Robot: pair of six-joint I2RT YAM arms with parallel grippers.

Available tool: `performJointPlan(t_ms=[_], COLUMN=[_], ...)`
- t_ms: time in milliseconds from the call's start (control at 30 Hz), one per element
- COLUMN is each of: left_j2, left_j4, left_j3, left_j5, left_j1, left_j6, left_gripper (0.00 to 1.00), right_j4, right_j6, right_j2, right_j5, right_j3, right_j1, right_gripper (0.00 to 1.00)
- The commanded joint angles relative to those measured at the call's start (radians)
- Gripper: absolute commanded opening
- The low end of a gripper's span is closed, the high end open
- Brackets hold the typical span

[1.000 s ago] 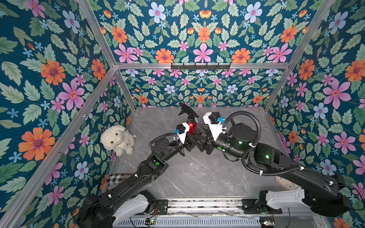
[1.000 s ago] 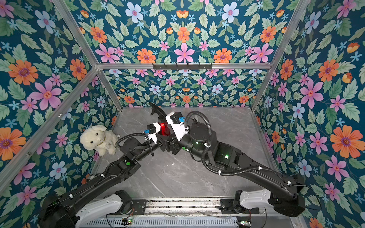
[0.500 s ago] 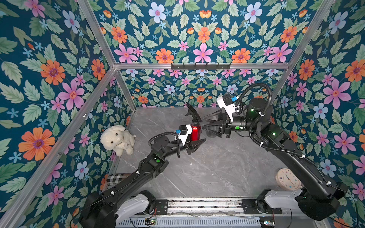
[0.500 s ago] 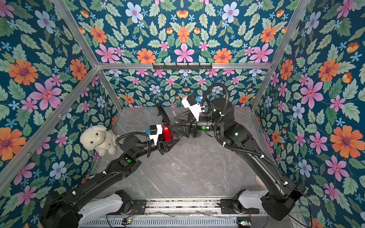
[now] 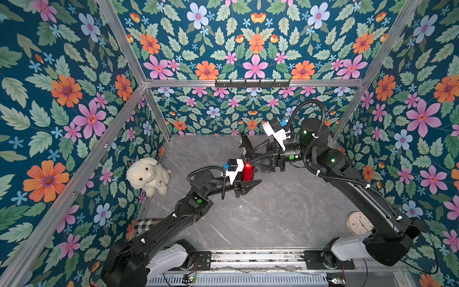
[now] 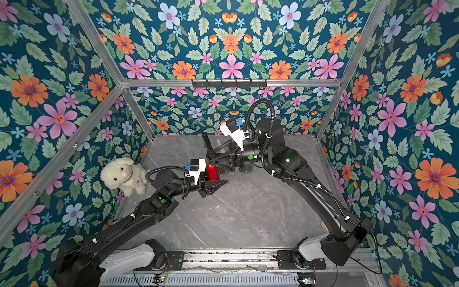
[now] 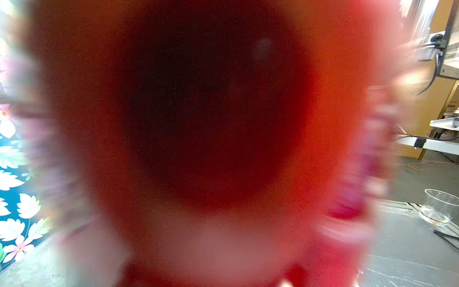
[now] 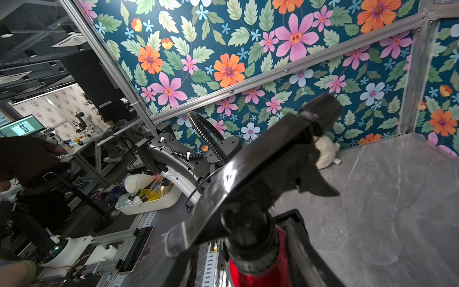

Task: Attach spray nozzles to spray bottles
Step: Screw the spray nozzle on the spray bottle.

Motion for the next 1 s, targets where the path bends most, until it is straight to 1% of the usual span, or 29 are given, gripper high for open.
performJointPlan(t_ms=[0,167,200,300,367,433,567,600,700,800,900,967], left_j2=[0.004,0.004,0.003,-0.003,-0.011,-0.016,-0.024,-0.026,-0.03,-0.027,-0.022,-0.015], left_j4=[0.028,0.01,0.007,0.001,-0.008,-0.019,-0.024,-0.025,-0.031,-0.036,-0.039,-0.042], left_j3=[0.006,0.009,0.011,0.007,0.007,0.009,0.003,0.001,-0.002,-0.004,-0.003,-0.001], left_j5=[0.012,-0.012,-0.023,-0.068,-0.109,-0.167,-0.313,-0.343,-0.437,-0.521,-0.587,-0.615], left_j1=[0.003,0.002,0.002,0.002,0.002,0.0,-0.003,-0.004,-0.019,-0.041,-0.061,-0.07], left_j6=[-0.007,0.002,0.004,0.01,0.02,0.031,0.052,0.061,0.094,0.129,0.149,0.157], left_gripper=[0.0,0.0,0.0,0.0,0.0,0.0,0.0,0.0,0.0,0.0,0.0,0.0], right_j4=[0.0,-0.02,-0.027,-0.017,0.0,0.007,-0.033,-0.045,-0.122,-0.146,-0.142,-0.131], right_j6=[-0.023,-0.035,-0.042,-0.035,-0.016,0.009,0.081,0.091,0.125,0.151,0.137,0.133], right_j2=[0.005,0.004,0.003,-0.012,-0.03,-0.048,-0.058,-0.055,-0.013,0.029,0.084,0.112], right_j5=[0.012,0.048,0.066,0.122,0.187,0.312,0.642,0.731,0.916,1.073,1.218,1.273], right_j3=[0.013,0.016,0.014,-0.009,-0.039,-0.067,-0.087,-0.086,-0.037,0.001,0.042,0.062], right_j1=[0.009,0.036,0.043,0.057,0.076,0.116,0.222,0.254,0.337,0.41,0.479,0.499], right_gripper=[0.51,0.36,0.33,0.26,0.21,0.21,0.22,0.22,0.22,0.22,0.23,0.25])
